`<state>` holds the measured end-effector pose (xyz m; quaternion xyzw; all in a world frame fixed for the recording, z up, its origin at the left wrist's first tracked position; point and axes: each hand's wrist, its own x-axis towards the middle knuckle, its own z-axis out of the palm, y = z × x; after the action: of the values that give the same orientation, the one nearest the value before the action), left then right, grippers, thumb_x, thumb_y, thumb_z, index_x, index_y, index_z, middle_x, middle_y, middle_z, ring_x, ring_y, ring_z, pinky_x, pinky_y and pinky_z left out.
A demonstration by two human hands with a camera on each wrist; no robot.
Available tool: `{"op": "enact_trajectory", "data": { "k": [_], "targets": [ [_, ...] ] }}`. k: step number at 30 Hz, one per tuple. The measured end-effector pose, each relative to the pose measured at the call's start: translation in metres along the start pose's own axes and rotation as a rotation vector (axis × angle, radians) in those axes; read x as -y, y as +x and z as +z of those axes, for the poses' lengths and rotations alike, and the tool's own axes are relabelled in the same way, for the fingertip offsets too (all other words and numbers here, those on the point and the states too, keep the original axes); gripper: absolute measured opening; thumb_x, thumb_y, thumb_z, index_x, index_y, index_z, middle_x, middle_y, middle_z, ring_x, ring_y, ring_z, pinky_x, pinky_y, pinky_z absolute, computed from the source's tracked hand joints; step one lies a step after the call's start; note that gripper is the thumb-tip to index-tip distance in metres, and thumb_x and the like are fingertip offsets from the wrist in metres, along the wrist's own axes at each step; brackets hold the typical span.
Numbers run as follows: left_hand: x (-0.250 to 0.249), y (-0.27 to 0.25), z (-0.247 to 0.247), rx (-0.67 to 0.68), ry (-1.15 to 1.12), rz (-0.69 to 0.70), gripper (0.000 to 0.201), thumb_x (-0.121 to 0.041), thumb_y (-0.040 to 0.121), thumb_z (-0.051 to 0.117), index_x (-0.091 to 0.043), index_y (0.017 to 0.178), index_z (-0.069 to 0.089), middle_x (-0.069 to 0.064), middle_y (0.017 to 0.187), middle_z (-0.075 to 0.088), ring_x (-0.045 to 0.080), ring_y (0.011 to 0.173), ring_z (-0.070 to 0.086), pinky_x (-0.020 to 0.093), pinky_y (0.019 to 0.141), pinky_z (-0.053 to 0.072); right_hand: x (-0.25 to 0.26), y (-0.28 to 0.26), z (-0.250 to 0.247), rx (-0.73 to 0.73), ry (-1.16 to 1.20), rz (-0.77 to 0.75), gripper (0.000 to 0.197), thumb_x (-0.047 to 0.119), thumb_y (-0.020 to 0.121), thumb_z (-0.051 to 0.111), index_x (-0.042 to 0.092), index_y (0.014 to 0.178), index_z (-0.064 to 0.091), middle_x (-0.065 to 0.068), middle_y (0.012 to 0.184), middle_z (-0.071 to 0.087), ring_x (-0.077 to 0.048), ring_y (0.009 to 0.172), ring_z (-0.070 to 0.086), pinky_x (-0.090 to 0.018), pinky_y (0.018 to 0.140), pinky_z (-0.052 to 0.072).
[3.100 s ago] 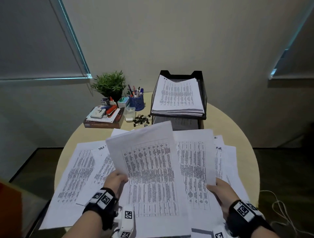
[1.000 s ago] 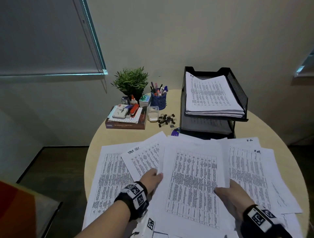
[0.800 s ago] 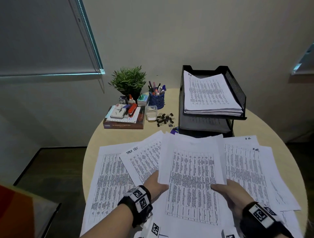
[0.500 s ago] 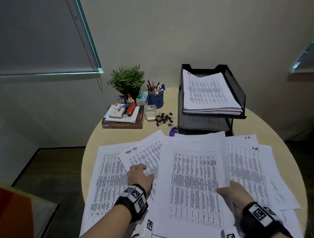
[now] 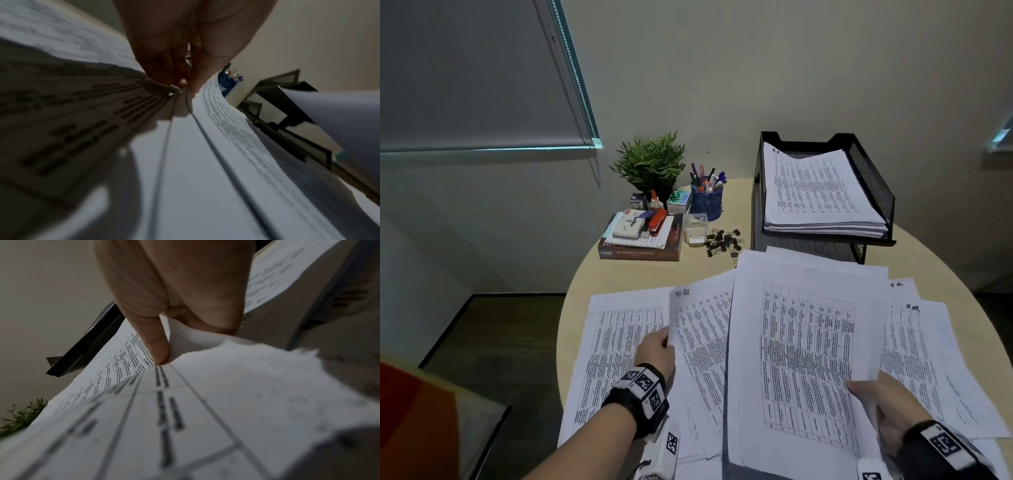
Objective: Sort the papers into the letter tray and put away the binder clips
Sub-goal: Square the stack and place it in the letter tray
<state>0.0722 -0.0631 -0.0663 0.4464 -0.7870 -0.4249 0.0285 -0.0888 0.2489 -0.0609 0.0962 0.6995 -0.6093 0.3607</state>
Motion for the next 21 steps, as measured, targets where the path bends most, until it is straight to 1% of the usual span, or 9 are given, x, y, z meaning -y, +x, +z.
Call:
{"op": "enact_trajectory", "data": {
  "k": [2,4,6,7,10,12,14,18,21],
  "targets": [
    [0.0,0.002,-0.002,0.028,0.096,0.027,0.019,-0.016,0.093,0.051,-0.009,0.091,0.068,0.0,0.068,0.059,0.017,0.064,0.055,0.025,0.064,0.047,0.002,0.0,0.004,-0.01,-0.029,0.008,0.019,-0.011,0.089,0.047,-0.008,0.107,0.055,-0.026,0.092,0.06,-0.038,0.085,0.06,-0.047,0.079,0.052],
    [0.006,0.009,-0.009,-0.022,0.143,0.004,0.031,-0.032,0.094,0.049,-0.011,0.08,0.065,0.003,0.073,0.062,0.023,0.076,0.06,0.029,0.075,0.051,0.003,0.0,0.011,-0.028,-0.079,0.005,0.025,-0.01,0.088,0.049,-0.008,0.113,0.052,-0.031,0.104,0.059,-0.041,0.098,0.059,-0.051,0.093,0.046],
    [0.016,0.017,-0.021,-0.101,0.191,-0.087,0.034,-0.043,0.092,0.046,-0.017,0.1,0.067,0.009,0.107,0.064,0.031,0.105,0.057,0.037,0.092,0.048,0.0,0.0,0.018,-0.053,-0.158,-0.022,0.028,-0.009,0.088,0.049,-0.011,0.116,0.048,-0.024,0.102,0.059,-0.035,0.093,0.055,-0.046,0.096,0.042],
    [0.022,0.019,-0.028,-0.122,0.243,-0.163,0.039,-0.045,0.09,0.049,-0.019,0.115,0.062,0.011,0.126,0.056,0.032,0.119,0.048,0.04,0.1,0.043,-0.001,-0.001,0.02,-0.061,-0.199,-0.039,0.028,-0.008,0.089,0.049,-0.012,0.116,0.047,-0.019,0.097,0.058,-0.03,0.088,0.053,-0.043,0.093,0.042],
    [0.041,0.02,-0.051,-0.154,0.269,-0.4,0.084,-0.044,0.075,0.07,-0.012,0.142,0.03,0.015,0.151,0.021,0.033,0.14,0.019,0.046,0.113,0.026,0.0,-0.003,0.024,-0.083,-0.284,-0.073,0.026,-0.006,0.089,0.051,-0.005,0.115,0.047,-0.014,0.088,0.055,-0.022,0.079,0.051,-0.029,0.067,0.041],
    [0.049,0.021,-0.063,-0.193,0.216,-0.485,0.102,-0.042,0.066,0.08,-0.007,0.143,0.023,0.018,0.149,0.021,0.036,0.138,0.02,0.049,0.112,0.026,0.003,-0.004,0.026,-0.088,-0.301,-0.082,0.023,-0.007,0.089,0.05,-0.005,0.112,0.048,-0.014,0.085,0.054,-0.021,0.075,0.049,-0.027,0.06,0.036],
    [0.051,0.021,-0.069,-0.206,0.22,-0.519,0.104,-0.039,0.062,0.084,-0.004,0.141,0.025,0.021,0.142,0.03,0.039,0.131,0.032,0.049,0.106,0.036,0.004,-0.007,0.029,-0.091,-0.312,-0.082,0.021,-0.008,0.089,0.049,-0.005,0.109,0.048,-0.014,0.084,0.054,-0.02,0.074,0.048,-0.027,0.058,0.033],
    [0.054,0.024,-0.071,-0.195,0.141,-0.548,0.083,-0.032,0.063,0.085,0.0,0.125,0.039,0.021,0.127,0.042,0.04,0.105,0.055,0.042,0.083,0.05,0.005,-0.01,0.032,-0.098,-0.253,-0.058,0.028,-0.009,0.089,0.049,-0.002,0.116,0.045,-0.009,0.082,0.048,-0.016,0.07,0.043,-0.025,0.057,0.028],
    [0.061,0.024,-0.072,-0.136,0.206,-0.488,0.066,-0.039,0.06,0.083,-0.004,0.109,0.055,0.017,0.11,0.061,0.036,0.097,0.059,0.041,0.084,0.053,0.005,-0.012,0.032,-0.114,-0.246,-0.05,0.038,-0.008,0.089,0.049,-0.009,0.127,0.043,-0.008,0.083,0.048,-0.016,0.07,0.042,-0.025,0.056,0.028]
  ]
}}
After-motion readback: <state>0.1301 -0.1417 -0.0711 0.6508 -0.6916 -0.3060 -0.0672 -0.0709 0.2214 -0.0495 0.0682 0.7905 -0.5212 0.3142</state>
